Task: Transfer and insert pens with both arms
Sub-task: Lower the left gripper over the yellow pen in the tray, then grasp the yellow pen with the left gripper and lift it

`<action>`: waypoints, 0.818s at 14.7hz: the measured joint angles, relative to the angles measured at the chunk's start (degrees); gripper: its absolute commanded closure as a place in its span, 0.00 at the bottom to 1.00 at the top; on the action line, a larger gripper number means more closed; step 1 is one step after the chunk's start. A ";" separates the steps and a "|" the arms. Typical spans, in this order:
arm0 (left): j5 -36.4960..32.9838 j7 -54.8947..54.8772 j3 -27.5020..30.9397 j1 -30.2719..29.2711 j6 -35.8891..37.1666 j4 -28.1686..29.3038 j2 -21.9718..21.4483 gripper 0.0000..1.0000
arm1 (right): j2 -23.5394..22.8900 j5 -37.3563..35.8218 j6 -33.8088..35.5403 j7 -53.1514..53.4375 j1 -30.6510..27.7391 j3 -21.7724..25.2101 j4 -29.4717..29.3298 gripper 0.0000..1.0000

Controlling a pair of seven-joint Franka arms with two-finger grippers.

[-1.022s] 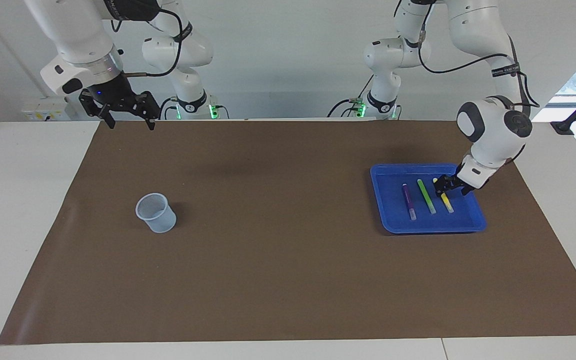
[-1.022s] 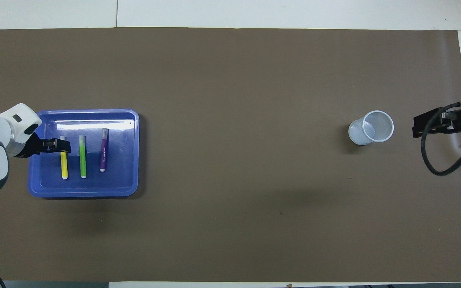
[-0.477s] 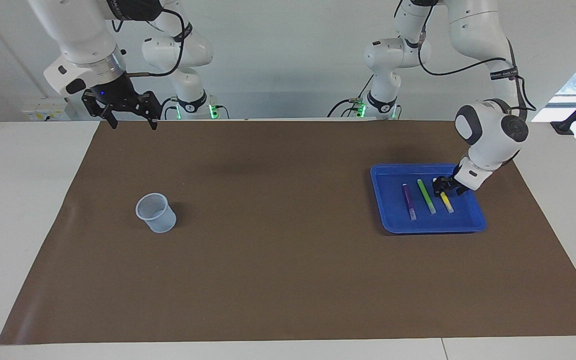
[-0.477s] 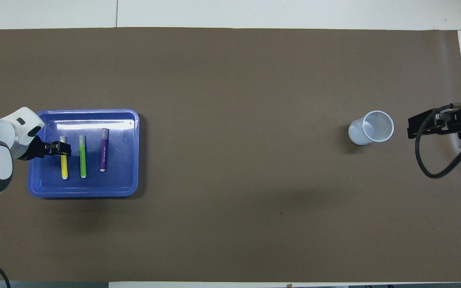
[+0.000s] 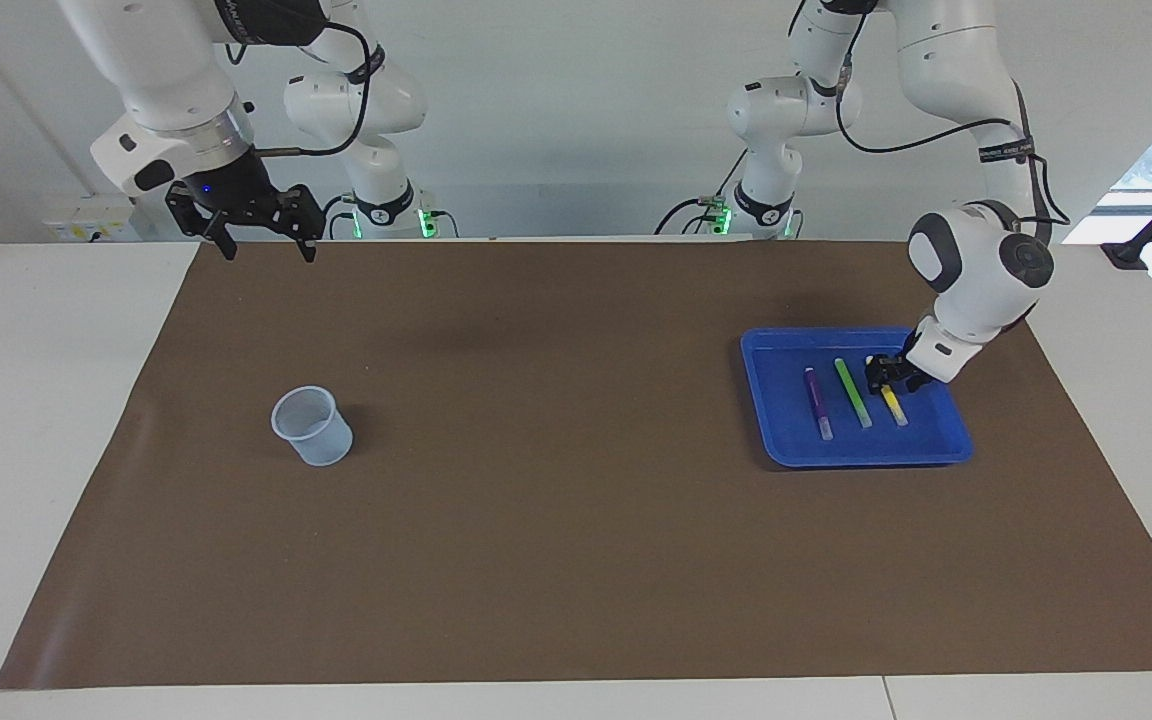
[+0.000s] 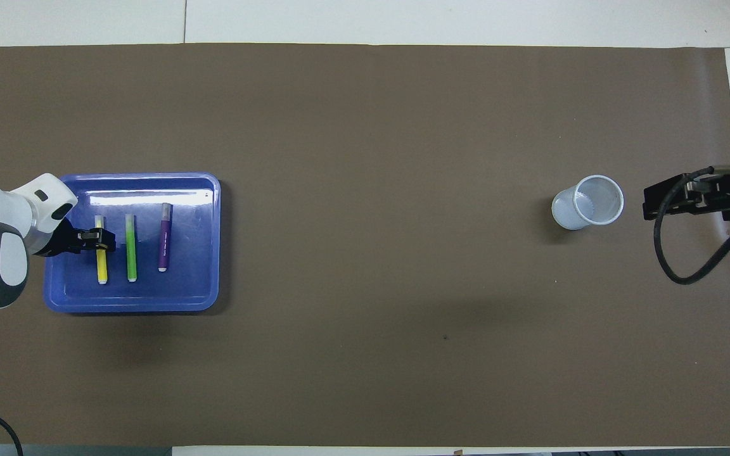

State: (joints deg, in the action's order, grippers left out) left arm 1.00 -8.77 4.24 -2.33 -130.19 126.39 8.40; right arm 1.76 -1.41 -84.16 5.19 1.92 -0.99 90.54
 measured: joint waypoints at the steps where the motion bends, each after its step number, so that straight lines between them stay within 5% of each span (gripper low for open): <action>1: 0.00 0.01 0.00 0.00 -0.13 0.01 0.03 0.47 | 0.04 0.00 -0.09 0.00 0.00 0.00 0.14 0.00; 6: 0.00 0.02 0.00 0.00 -0.57 0.22 0.11 0.62 | 0.09 0.00 -0.23 0.00 0.00 0.00 0.34 0.00; 12: 0.00 0.03 0.00 0.00 -1.08 0.76 0.12 1.00 | 0.17 0.00 -0.24 0.00 0.00 0.00 0.39 0.00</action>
State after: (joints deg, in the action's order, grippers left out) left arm 1.00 -8.74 4.24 -2.33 -131.27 127.15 8.52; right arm 1.93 -1.41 -84.40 5.19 1.92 -0.99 90.93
